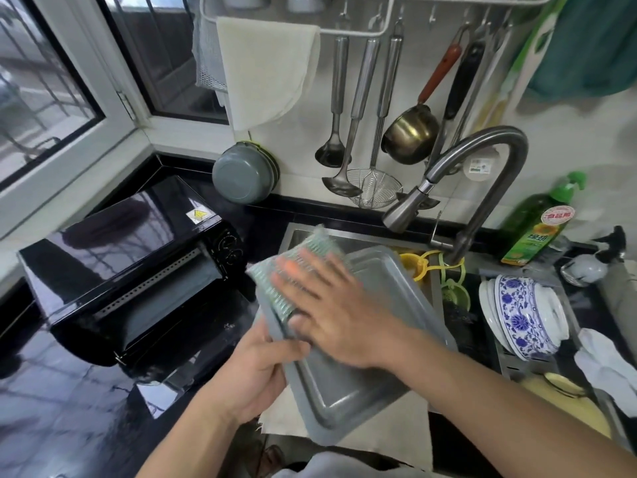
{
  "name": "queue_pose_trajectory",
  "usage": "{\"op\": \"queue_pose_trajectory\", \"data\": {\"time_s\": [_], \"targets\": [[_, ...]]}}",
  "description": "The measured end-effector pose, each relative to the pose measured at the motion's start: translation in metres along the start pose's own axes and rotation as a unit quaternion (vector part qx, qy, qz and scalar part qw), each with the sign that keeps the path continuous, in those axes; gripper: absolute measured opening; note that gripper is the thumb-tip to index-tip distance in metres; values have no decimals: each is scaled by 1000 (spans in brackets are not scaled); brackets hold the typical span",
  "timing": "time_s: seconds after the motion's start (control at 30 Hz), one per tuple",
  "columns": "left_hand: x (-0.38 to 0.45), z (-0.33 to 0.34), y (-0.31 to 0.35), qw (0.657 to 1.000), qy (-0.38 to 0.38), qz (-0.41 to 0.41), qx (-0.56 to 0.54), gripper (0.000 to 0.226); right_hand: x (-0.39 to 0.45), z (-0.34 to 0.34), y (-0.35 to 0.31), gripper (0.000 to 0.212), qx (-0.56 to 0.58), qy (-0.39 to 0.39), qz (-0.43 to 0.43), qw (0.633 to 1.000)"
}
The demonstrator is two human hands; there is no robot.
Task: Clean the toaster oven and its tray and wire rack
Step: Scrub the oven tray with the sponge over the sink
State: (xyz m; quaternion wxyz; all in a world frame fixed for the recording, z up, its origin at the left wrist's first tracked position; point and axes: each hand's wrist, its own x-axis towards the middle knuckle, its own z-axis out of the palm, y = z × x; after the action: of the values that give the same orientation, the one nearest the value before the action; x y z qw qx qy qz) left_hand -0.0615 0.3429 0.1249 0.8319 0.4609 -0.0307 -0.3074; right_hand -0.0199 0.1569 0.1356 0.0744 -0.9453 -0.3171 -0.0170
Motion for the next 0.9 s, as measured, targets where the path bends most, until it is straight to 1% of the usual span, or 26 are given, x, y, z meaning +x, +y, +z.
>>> {"op": "queue_pose_trajectory", "data": {"time_s": [0.1, 0.13, 0.2, 0.27, 0.3, 0.33, 0.4, 0.47, 0.57, 0.6, 0.67, 0.73, 0.8, 0.87, 0.9], "targets": [[-2, -12, 6, 998, 54, 26, 0, 72, -12, -2, 48, 65, 0, -21, 181, 983], [-4, -17, 9, 997, 69, 34, 8, 73, -16, -2, 61, 66, 25, -30, 221, 974], [-5, -21, 11, 995, 90, 47, 11, 70, -22, 0, 69, 67, 102, -17, 262, 960], [-3, -22, 10, 990, 127, 63, -10, 69, -33, 6, 56, 68, 139, 12, 267, 953], [-2, -25, 10, 986, 149, 74, -26, 72, -44, 12, 48, 69, 142, 21, 266, 953], [-1, -29, 11, 982, 167, 82, -40, 76, -60, 20, 40, 70, 142, 21, 262, 954], [-2, -38, 14, 977, 190, 81, -46, 82, -88, 30, 28, 72, 156, -13, 270, 950], [-1, -37, 12, 982, 176, 58, -22, 81, -87, 27, 33, 72, 181, -44, 290, 939], [6, -20, 2, 993, 115, 9, 24, 75, -39, 5, 55, 66, 169, -13, 310, 936], [8, -17, 0, 993, 115, 6, 27, 76, -27, -4, 64, 65, 156, -9, 302, 940], [9, -18, 2, 989, 144, 17, 15, 78, -25, -9, 74, 64, 138, -6, 274, 952], [9, -25, 7, 985, 167, 40, -17, 79, -50, 3, 66, 65, 106, 10, 261, 960], [8, -31, 10, 980, 183, 53, -51, 79, -75, 18, 48, 69, 42, 15, 254, 966], [6, -31, 8, 983, 169, 40, -62, 80, -73, 22, 41, 71, 31, 0, 266, 963], [6, -28, 6, 987, 144, 28, -60, 81, -64, 17, 39, 69, 46, -4, 267, 963]]}}
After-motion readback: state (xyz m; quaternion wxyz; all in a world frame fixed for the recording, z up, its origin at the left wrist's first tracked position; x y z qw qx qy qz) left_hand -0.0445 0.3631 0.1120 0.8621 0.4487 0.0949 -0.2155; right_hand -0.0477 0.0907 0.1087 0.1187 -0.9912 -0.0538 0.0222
